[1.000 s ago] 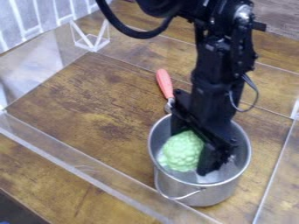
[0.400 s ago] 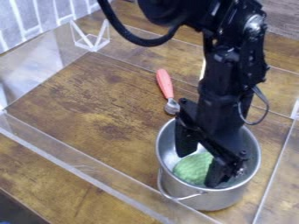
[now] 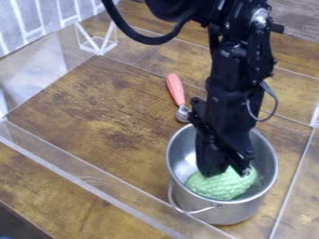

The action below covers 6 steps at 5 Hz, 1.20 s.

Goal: Put the green object in the silver pot

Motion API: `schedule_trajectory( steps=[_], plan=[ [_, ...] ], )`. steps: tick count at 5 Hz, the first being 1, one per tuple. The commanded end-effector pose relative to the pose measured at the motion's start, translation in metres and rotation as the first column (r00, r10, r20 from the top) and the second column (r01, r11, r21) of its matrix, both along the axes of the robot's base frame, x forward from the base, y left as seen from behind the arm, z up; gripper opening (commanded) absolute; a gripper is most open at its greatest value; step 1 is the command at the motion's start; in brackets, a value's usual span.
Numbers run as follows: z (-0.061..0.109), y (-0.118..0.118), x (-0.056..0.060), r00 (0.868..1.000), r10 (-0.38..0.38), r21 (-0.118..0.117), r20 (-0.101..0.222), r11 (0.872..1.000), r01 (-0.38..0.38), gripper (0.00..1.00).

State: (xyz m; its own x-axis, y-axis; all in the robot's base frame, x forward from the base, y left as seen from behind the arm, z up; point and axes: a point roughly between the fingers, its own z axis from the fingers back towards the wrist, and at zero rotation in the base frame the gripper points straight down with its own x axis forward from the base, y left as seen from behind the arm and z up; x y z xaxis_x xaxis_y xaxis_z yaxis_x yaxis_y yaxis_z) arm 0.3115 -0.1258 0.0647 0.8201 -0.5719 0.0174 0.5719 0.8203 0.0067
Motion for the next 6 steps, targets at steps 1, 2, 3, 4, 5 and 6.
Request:
schedule_trajectory(
  steps=[1,2,3,4,5,6],
  plan=[
    [0.017,0.012,0.009,0.998,-0.034,-0.013,0.045,0.999,0.034,0.00],
    [0.024,0.023,0.012,0.997,-0.065,-0.012,0.051,0.998,0.066,0.00],
    [0.040,0.031,0.016,0.998,-0.017,-0.012,0.059,1.000,0.018,0.00],
    [0.056,0.041,0.022,0.996,0.046,-0.020,0.070,0.999,-0.044,0.00],
    [0.074,0.054,0.031,0.990,0.116,-0.031,0.085,0.993,-0.114,0.00],
    [0.089,0.068,0.040,0.977,0.193,-0.055,0.092,0.981,-0.188,0.00]
  ],
)
